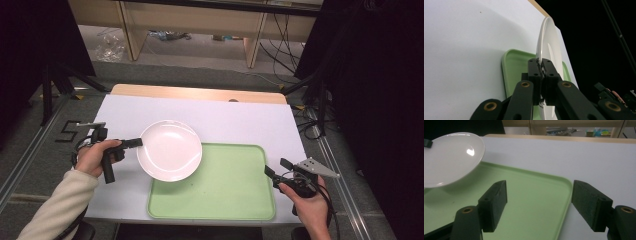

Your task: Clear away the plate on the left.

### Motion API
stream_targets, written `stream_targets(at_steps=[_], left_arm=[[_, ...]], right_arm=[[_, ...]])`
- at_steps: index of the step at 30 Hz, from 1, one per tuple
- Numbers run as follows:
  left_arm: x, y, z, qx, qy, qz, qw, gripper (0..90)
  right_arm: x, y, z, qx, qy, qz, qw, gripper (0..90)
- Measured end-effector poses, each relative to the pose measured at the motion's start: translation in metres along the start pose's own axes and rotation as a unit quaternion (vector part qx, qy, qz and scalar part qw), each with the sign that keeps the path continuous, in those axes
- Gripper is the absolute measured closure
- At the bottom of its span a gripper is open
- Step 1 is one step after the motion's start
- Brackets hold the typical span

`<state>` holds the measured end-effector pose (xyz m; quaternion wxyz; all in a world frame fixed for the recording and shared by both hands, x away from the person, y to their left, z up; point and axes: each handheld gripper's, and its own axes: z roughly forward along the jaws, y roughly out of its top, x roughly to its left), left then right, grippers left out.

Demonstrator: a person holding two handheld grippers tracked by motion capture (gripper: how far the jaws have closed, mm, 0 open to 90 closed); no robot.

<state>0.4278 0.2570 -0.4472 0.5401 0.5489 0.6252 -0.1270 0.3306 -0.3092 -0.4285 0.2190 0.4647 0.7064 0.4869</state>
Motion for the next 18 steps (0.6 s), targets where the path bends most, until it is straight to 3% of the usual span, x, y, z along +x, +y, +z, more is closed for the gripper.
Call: stream_targets(at_steps=[18], left_arm=[[-0.008, -0.008, 0.012, 0.023, -0.001, 0.008, 0.9997, 86.5]], right_arm=[[0.000, 0.000, 0.000, 0.000, 0.000, 0.000, 1.0000, 29.6]])
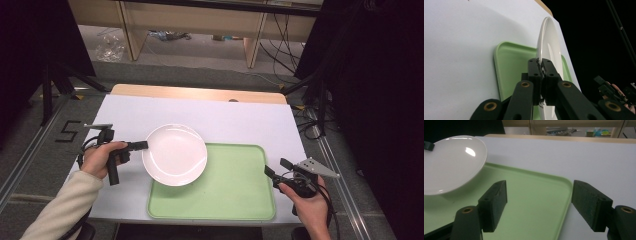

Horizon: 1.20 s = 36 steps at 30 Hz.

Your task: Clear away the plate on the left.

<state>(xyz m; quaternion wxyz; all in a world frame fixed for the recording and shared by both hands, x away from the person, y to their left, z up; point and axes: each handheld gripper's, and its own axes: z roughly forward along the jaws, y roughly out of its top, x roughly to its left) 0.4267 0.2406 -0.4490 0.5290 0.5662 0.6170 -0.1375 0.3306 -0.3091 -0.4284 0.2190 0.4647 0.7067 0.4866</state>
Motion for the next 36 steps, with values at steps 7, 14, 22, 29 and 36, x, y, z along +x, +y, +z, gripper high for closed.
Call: stream_targets(at_steps=[7, 14, 22, 29, 36], left_arm=[[0.000, -0.001, 0.003, 0.007, -0.005, 0.000, 1.0000, 86.5], [-0.001, -0.002, 0.004, 0.009, -0.003, 0.002, 1.0000, 86.4], [-0.005, -0.005, 0.010, 0.019, -0.001, 0.006, 0.9998, 86.4], [-0.007, -0.008, 0.016, 0.029, 0.001, 0.008, 0.9996, 86.4], [-0.009, -0.012, 0.026, 0.042, -0.007, 0.030, 0.9986, 86.3]], right_arm=[[0.001, 0.000, -0.001, 0.004, 0.001, 0.004, 1.0000, 29.6], [0.001, 0.000, 0.000, 0.004, 0.001, 0.004, 1.0000, 29.7], [0.000, 0.000, 0.000, 0.000, 0.000, 0.000, 1.0000, 29.7], [0.001, 0.000, -0.001, 0.006, 0.003, 0.006, 1.0000, 29.7], [0.001, 0.000, -0.001, 0.006, 0.003, 0.006, 1.0000, 29.7]])
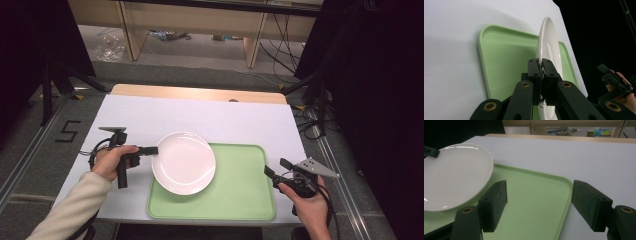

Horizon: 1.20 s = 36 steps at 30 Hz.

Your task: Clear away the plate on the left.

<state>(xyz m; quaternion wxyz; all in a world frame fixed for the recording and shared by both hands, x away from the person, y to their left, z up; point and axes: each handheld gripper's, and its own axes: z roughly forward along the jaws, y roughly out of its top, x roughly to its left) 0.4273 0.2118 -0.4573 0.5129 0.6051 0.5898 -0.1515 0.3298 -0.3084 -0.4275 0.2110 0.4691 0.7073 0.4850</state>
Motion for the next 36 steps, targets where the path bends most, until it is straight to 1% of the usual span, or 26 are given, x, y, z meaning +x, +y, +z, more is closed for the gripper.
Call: stream_targets(at_steps=[1, 2, 3, 4, 5, 6, 7, 9, 12, 13, 14, 15, 17, 18, 19, 21, 22, 24, 25, 26, 28, 30, 31, 33, 34, 36], left_arm=[[-0.002, -0.001, 0.001, 0.004, 0.001, -0.012, 0.9999, 86.4], [-0.002, -0.002, 0.004, 0.007, 0.000, 0.000, 1.0000, 86.3], [-0.001, -0.002, 0.005, 0.009, 0.000, 0.006, 0.9999, 86.3], [-0.003, -0.003, 0.007, 0.014, 0.002, -0.004, 0.9999, 86.3], [-0.003, -0.003, 0.009, 0.016, -0.002, 0.001, 0.9999, 86.2], [-0.002, -0.004, 0.010, 0.019, -0.001, 0.012, 0.9997, 86.2], [-0.003, -0.005, 0.012, 0.021, 0.001, 0.011, 0.9997, 86.1], [-0.004, -0.006, 0.015, 0.026, -0.003, 0.013, 0.9996, 85.6], [-0.004, -0.008, 0.018, 0.029, -0.003, 0.013, 0.9995, 85.6], [-0.004, -0.008, 0.019, 0.028, 0.001, 0.019, 0.9994, 85.8], [-0.004, -0.008, 0.019, 0.029, 0.001, 0.018, 0.9994, 85.9], [-0.004, -0.009, 0.020, 0.030, 0.001, 0.015, 0.9994, 85.8], [-0.005, -0.010, 0.021, 0.028, 0.010, 0.024, 0.9993, 86.2], [-0.005, -0.010, 0.021, 0.026, 0.011, 0.028, 0.9992, 86.3], [-0.006, -0.010, 0.021, 0.022, 0.010, 0.037, 0.9990, 86.2], [-0.009, -0.011, 0.022, 0.023, 0.026, 0.058, 0.9977, 86.6], [-0.009, -0.011, 0.023, 0.021, 0.030, 0.064, 0.9973, 86.4], [-0.008, -0.011, 0.023, 0.031, 0.037, 0.076, 0.9959, 85.9], [-0.007, -0.012, 0.024, 0.028, 0.046, 0.077, 0.9956, 85.8], [-0.007, -0.013, 0.024, 0.028, 0.048, 0.077, 0.9955, 85.4], [-0.006, -0.013, 0.026, 0.042, 0.055, 0.089, 0.9936, 84.4], [-0.007, -0.014, 0.027, 0.041, 0.068, 0.093, 0.9925, 83.6], [-0.006, -0.014, 0.028, 0.048, 0.069, 0.096, 0.9918, 83.3], [-0.006, -0.016, 0.029, 0.056, 0.081, 0.109, 0.9892, 82.0], [-0.005, -0.017, 0.029, 0.059, 0.083, 0.114, 0.9883, 81.5], [-0.005, -0.017, 0.030, 0.064, 0.082, 0.113, 0.9882, 81.2]], right_arm=[[0.000, 0.000, 0.000, 0.000, 0.000, 0.000, 1.0000, 29.7], [0.000, 0.000, 0.000, 0.000, 0.000, 0.000, 1.0000, 29.7], [0.000, 0.000, 0.000, 0.000, 0.001, 0.000, 1.0000, 29.7], [0.000, 0.000, 0.000, 0.000, 0.001, 0.000, 1.0000, 29.7], [0.000, -0.001, 0.002, -0.011, 0.000, 0.002, 0.9999, 29.7], [0.000, -0.001, 0.003, -0.014, 0.006, 0.005, 0.9999, 29.8], [0.000, -0.001, 0.004, -0.017, 0.007, 0.002, 0.9998, 29.8], [0.000, -0.001, 0.004, -0.020, 0.006, -0.001, 0.9998, 29.8], [0.000, -0.001, 0.005, -0.020, 0.007, -0.003, 0.9998, 29.8], [0.001, -0.001, 0.005, -0.019, 0.007, -0.003, 0.9998, 29.7], [0.000, 0.000, 0.003, -0.003, 0.002, -0.007, 1.0000, 29.7], [0.000, 0.000, 0.003, -0.002, 0.002, -0.007, 1.0000, 29.7], [0.000, -0.001, 0.003, -0.005, 0.001, -0.011, 0.9999, 29.6], [0.000, -0.001, 0.003, -0.004, 0.002, -0.010, 0.9999, 29.6], [0.000, -0.001, 0.004, -0.004, 0.002, -0.010, 0.9999, 29.6], [0.000, -0.001, 0.004, -0.004, 0.002, -0.011, 0.9999, 29.6], [0.001, 0.000, 0.003, 0.000, 0.004, -0.007, 1.0000, 29.5], [0.000, -0.001, 0.003, -0.004, 0.002, -0.011, 0.9999, 29.5], [0.000, -0.001, 0.003, -0.004, 0.003, -0.011, 0.9999, 29.5], [0.000, -0.001, 0.004, -0.003, 0.003, -0.011, 0.9999, 29.5], [0.000, -0.001, 0.003, 0.002, 0.005, -0.007, 1.0000, 29.5], [0.001, -0.001, 0.003, 0.001, 0.005, -0.007, 1.0000, 29.4], [0.000, -0.001, 0.003, 0.001, 0.005, -0.007, 1.0000, 29.4], [0.000, -0.001, 0.003, 0.002, 0.006, -0.006, 1.0000, 29.4], [0.000, -0.001, 0.003, 0.002, 0.007, -0.006, 1.0000, 29.4], [0.001, -0.001, 0.003, 0.002, 0.007, -0.006, 1.0000, 29.4]])
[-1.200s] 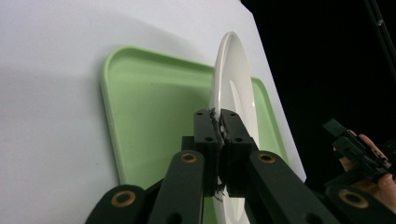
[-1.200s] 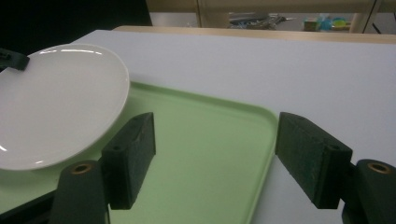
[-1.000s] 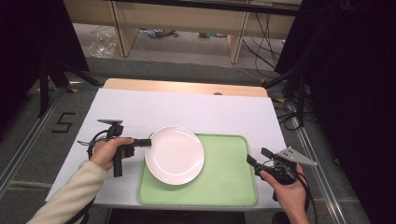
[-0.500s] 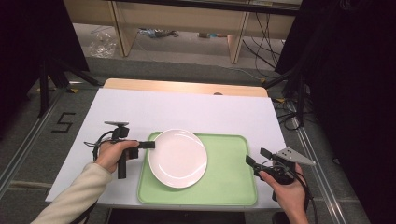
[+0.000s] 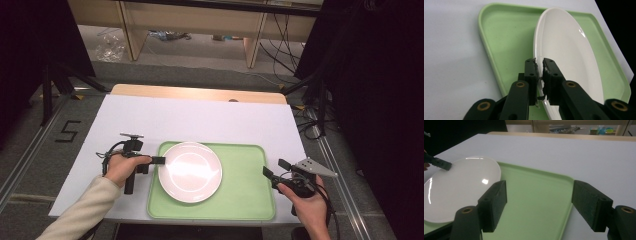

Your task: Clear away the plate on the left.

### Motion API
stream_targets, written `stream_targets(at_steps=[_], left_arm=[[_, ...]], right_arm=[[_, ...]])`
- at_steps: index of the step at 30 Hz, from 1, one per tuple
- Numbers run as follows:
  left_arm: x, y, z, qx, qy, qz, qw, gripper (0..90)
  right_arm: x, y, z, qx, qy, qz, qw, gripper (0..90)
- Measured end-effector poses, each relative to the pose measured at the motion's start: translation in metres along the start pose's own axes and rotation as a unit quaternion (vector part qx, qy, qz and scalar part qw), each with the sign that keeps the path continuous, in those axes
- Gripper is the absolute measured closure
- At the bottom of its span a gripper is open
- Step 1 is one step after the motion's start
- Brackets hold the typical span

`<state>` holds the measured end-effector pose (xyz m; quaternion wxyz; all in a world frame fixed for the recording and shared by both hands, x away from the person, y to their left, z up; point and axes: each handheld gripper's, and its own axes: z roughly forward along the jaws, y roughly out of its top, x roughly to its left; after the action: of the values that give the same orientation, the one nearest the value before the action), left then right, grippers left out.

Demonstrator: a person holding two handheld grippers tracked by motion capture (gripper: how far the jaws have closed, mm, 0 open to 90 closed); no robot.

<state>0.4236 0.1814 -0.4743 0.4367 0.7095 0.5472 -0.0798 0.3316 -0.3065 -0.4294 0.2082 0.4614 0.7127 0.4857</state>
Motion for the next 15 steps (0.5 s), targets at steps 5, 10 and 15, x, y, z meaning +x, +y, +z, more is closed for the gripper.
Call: stream_targets(at_steps=[5, 10, 15], left_arm=[[-0.0018, -0.0021, 0.0036, 0.011, 0.017, 0.014, 0.9997, 79.3], [-0.0029, -0.0043, 0.0057, 0.017, 0.033, 0.031, 0.9988, 76.1], [-0.0087, -0.0026, -0.0029, -0.032, 0.034, 0.081, 0.9956, 59.7]], right_arm=[[0.0001, -0.0001, -0.0001, 0.000, 0.001, 0.000, 1.0000, 29.2], [0.0002, -0.0001, 0.0000, -0.002, 0.001, 0.000, 1.0000, 29.0], [0.0001, -0.0004, 0.0000, -0.001, 0.001, 0.000, 1.0000, 28.8]])
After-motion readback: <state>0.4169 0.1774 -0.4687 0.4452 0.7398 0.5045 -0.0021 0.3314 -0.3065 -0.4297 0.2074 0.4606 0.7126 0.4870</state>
